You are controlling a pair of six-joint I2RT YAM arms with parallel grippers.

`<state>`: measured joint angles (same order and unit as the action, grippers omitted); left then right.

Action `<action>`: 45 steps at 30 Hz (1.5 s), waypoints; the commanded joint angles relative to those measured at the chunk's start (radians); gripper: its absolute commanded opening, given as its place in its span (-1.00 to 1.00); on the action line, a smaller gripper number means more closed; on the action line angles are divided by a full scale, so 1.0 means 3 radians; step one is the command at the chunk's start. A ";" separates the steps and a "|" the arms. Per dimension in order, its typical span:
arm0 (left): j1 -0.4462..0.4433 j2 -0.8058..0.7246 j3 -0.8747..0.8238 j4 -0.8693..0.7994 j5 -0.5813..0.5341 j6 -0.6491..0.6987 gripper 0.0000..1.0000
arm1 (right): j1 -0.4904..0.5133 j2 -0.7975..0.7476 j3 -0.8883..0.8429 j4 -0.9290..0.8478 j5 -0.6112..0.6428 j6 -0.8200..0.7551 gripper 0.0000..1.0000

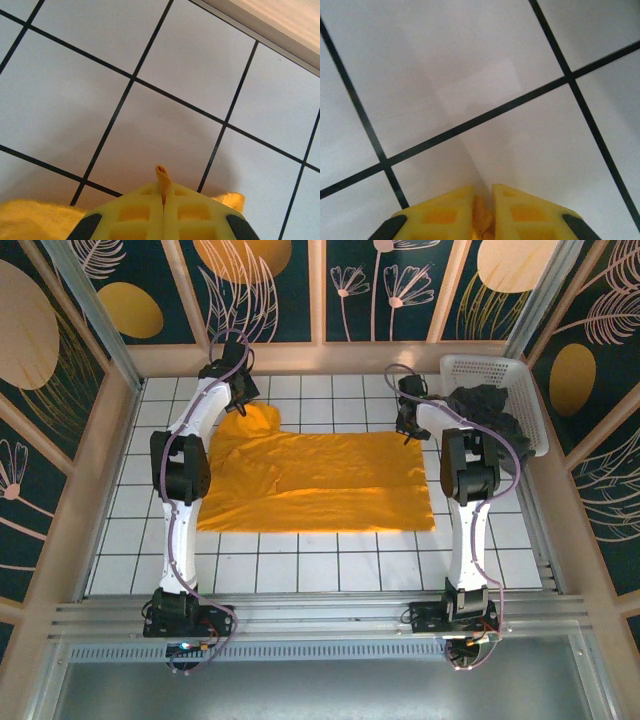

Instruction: Fold and stack the t-shirts

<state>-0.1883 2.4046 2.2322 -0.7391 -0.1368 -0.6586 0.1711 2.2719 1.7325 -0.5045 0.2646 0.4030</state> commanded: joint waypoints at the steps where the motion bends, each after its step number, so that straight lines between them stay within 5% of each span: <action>1: -0.0007 -0.0155 -0.0016 -0.0156 0.0050 0.0032 -1.00 | -0.0020 0.0023 -0.0025 -0.0076 -0.0013 -0.0009 -0.92; 21: -0.0182 -0.1293 -0.0515 -0.0582 -0.0042 0.0010 -1.00 | 0.0029 -0.0829 -0.0515 0.0138 -0.0114 0.0017 -1.00; 25: -0.0236 -0.1299 -0.0417 -0.0467 0.0070 0.0150 -1.00 | 0.0034 -0.0897 -0.0611 0.0147 -0.0165 0.0027 -1.00; 34: -0.0422 -0.1180 0.0074 -0.0860 -0.0375 0.0203 -1.00 | 0.0031 -0.0959 -0.0723 0.0131 -0.0136 0.0032 -1.00; 45: -0.0454 -0.1254 -0.0084 -0.0829 -0.0603 0.0286 -1.00 | 0.0036 -0.0922 -0.0677 0.0081 -0.0130 0.0068 -1.00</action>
<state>-0.3256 2.0438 2.2242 -0.9783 -0.2741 -0.6014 0.1764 2.0331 1.5246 -0.4679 0.2268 0.4026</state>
